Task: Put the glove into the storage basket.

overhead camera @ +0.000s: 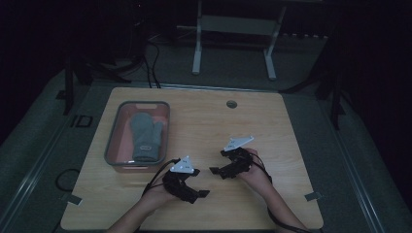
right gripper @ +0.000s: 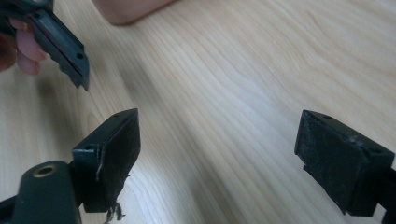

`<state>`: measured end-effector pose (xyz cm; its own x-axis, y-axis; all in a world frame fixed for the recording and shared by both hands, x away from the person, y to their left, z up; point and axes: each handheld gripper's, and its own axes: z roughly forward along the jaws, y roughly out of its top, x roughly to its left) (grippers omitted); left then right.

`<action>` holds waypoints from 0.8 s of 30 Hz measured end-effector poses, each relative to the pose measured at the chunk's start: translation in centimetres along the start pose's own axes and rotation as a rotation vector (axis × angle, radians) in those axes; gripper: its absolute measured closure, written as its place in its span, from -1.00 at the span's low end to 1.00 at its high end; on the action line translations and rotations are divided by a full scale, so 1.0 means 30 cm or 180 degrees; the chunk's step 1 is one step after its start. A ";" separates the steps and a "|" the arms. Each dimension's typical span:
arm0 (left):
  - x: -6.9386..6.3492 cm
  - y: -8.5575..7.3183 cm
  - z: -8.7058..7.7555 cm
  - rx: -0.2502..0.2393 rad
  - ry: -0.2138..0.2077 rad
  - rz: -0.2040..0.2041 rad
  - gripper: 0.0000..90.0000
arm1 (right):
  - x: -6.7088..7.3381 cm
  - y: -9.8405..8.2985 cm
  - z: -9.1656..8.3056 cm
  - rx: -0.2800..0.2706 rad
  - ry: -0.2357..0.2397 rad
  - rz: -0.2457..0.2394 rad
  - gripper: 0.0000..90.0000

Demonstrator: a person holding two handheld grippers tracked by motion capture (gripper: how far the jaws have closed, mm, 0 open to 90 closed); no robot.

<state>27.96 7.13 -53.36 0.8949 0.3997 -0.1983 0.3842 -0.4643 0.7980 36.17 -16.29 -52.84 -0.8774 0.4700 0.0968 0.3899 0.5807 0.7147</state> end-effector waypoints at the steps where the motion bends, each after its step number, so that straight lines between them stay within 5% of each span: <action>1: -0.003 -0.004 0.007 0.0023 -0.0004 0.0028 -0.66 | -0.003 -0.009 -0.001 0.0000 -0.0001 0.0007 -0.68; 7: -0.020 -0.024 0.044 0.0103 -0.0044 0.0148 -0.66 | -0.016 -0.067 -0.003 0.0009 -0.0065 0.0019 -0.68; 9: -0.026 -0.033 0.056 0.0137 -0.0058 0.0192 -0.66 | -0.013 -0.087 -0.004 -0.0046 -0.0207 -0.0073 -0.68; 14: -0.026 -0.048 0.071 0.0154 -0.0072 0.0206 -0.66 | -0.018 -0.131 0.007 -0.0049 -0.0286 -0.0141 -0.68; 24: -0.028 -0.060 0.073 0.0105 -0.0107 0.0236 -0.66 | -0.020 -0.142 0.009 -0.0090 -0.0380 -0.0176 -0.68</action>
